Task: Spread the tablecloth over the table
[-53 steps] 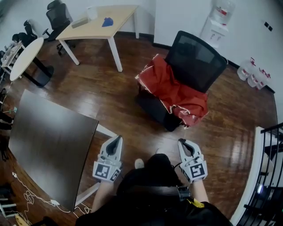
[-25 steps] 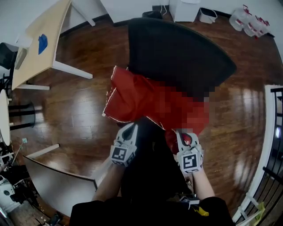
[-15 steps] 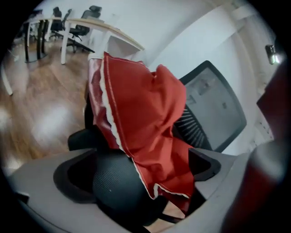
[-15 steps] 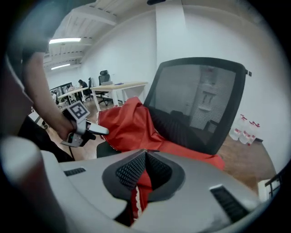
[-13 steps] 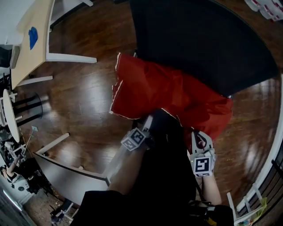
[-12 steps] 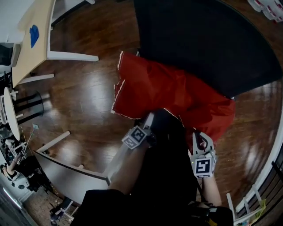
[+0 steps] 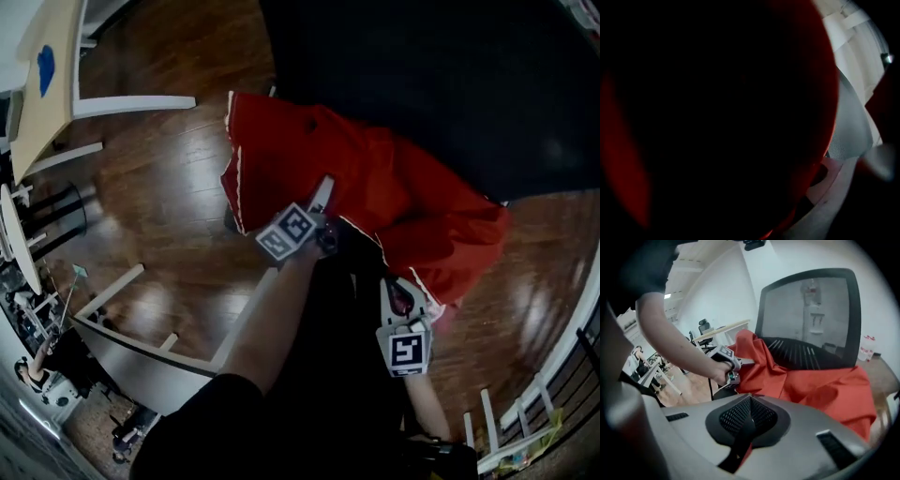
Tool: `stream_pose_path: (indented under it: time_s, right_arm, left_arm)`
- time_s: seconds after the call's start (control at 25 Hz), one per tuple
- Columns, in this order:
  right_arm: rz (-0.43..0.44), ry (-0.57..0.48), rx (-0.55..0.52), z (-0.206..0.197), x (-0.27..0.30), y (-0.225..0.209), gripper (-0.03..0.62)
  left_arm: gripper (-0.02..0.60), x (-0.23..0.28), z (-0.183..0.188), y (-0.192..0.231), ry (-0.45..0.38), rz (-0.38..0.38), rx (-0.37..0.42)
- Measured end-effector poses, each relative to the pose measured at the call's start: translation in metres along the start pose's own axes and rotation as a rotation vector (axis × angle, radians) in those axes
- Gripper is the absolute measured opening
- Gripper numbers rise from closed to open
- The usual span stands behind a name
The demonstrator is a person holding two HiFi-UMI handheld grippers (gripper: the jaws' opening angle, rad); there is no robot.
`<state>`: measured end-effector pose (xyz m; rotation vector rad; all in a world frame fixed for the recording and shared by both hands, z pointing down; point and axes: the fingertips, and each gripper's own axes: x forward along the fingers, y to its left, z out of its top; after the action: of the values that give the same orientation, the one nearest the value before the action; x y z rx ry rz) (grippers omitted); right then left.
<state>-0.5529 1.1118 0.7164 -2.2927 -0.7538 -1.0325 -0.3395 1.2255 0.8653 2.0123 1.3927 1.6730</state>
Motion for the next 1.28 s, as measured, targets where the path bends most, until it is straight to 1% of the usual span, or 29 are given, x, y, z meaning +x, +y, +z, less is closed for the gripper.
stream_pose_path:
  time_s: [0.04,0.08,0.12,0.16,0.2,0.24,0.28,0.32,0.36,0.4,0.44,0.52,0.6,0.68,0.72,0.76,0.8,0.84,0.92,1.0,1.04,1.08,1.12,1.24,1.28]
  right_arm:
    - [0.017,0.011,0.072,-0.007,0.007,0.005,0.008]
    - [0.039,0.017,0.182,-0.015,0.013,0.010,0.008]
    - [0.068,0.019,0.330,-0.025,0.020,0.016,0.008]
    - [0.098,0.025,0.501,-0.037,0.026,0.023,0.008]
    - [0.119,0.037,0.667,-0.050,0.031,0.030,0.008]
    - [0.121,0.050,0.799,-0.062,0.035,0.036,0.007]
    - [0.104,0.057,0.880,-0.072,0.037,0.039,0.007]
    - [0.075,0.049,0.911,-0.076,0.036,0.040,0.006]
    - [0.037,0.022,0.906,-0.074,0.032,0.036,0.006]
    - [-0.006,-0.022,0.878,-0.066,0.026,0.027,0.006]
    - [-0.054,-0.077,0.837,-0.054,0.017,0.013,0.006]
    - [-0.155,-0.192,0.740,-0.025,-0.007,-0.023,0.006]
    - [-0.283,-0.255,0.635,-0.004,-0.035,-0.064,0.007]
    - [-0.447,-0.249,0.539,-0.004,-0.064,-0.102,0.008]
    - [-0.528,-0.232,0.523,-0.014,-0.077,-0.119,0.023]
    - [-0.591,-0.211,0.543,-0.031,-0.088,-0.132,0.070]
    - [-0.628,-0.188,0.594,-0.052,-0.097,-0.140,0.127]
    - [-0.636,-0.170,0.667,-0.076,-0.102,-0.144,0.174]
    - [-0.608,-0.165,0.839,-0.120,-0.106,-0.143,0.280]
    - [-0.574,-0.217,1.015,-0.148,-0.108,-0.143,0.403]
    - [-0.556,-0.255,1.099,-0.157,-0.109,-0.143,0.466]
    - [-0.532,-0.298,1.178,-0.163,-0.108,-0.141,0.509]
    - [-0.504,-0.342,1.255,-0.168,-0.108,-0.138,0.547]
    - [-0.414,-0.461,1.475,-0.188,-0.103,-0.121,0.552]
    - [-0.383,-0.495,1.543,-0.194,-0.101,-0.116,0.612]
  left_arm:
    - [0.591,0.008,0.000,-0.003,0.002,-0.006,-0.012]
    - [0.560,0.016,0.000,-0.006,0.006,-0.016,-0.018]
    - [0.524,0.023,0.000,-0.010,0.013,-0.029,-0.017]
    - [0.478,0.029,0.000,-0.014,0.023,-0.046,-0.009]
    - [0.420,0.034,0.000,-0.018,0.034,-0.063,0.007]
    - [0.328,0.037,0.000,-0.024,0.044,-0.080,0.024]
    - [0.264,0.039,0.001,-0.030,0.055,-0.097,0.036]
    - [0.199,0.039,0.001,-0.037,0.065,-0.114,0.037]
    - [0.143,0.037,0.001,-0.043,0.075,-0.133,0.028]
    - [0.119,0.035,0.002,-0.048,0.084,-0.152,0.016]
    - [0.073,0.031,0.002,-0.053,0.093,-0.171,0.010]
    - [0.029,0.024,0.000,-0.059,0.114,-0.200,0.023]
    - [0.018,0.016,-0.004,-0.064,0.141,-0.215,0.043]
    - [0.017,0.007,-0.010,-0.071,0.167,-0.230,0.053]
    - [0.015,0.002,-0.013,-0.075,0.177,-0.244,0.064]
    - [0.015,-0.004,-0.016,-0.080,0.189,-0.259,0.080]
    - [0.015,-0.011,-0.019,-0.085,0.205,-0.269,0.096]
    - [0.015,-0.018,-0.024,-0.090,0.228,-0.276,0.112]
    - [0.015,-0.026,-0.036,-0.099,0.278,-0.301,0.134]
    - [0.015,-0.026,-0.050,-0.104,0.325,-0.323,0.162]
    - [0.017,-0.025,-0.057,-0.105,0.345,-0.322,0.174]
    - [0.017,-0.023,-0.064,-0.106,0.362,-0.319,0.179]
    - [0.017,-0.023,-0.070,-0.107,0.376,-0.316,0.186]
    - [0.017,-0.024,-0.087,-0.115,0.414,-0.304,0.246]
    - [0.017,-0.027,-0.095,-0.120,0.429,-0.310,0.255]
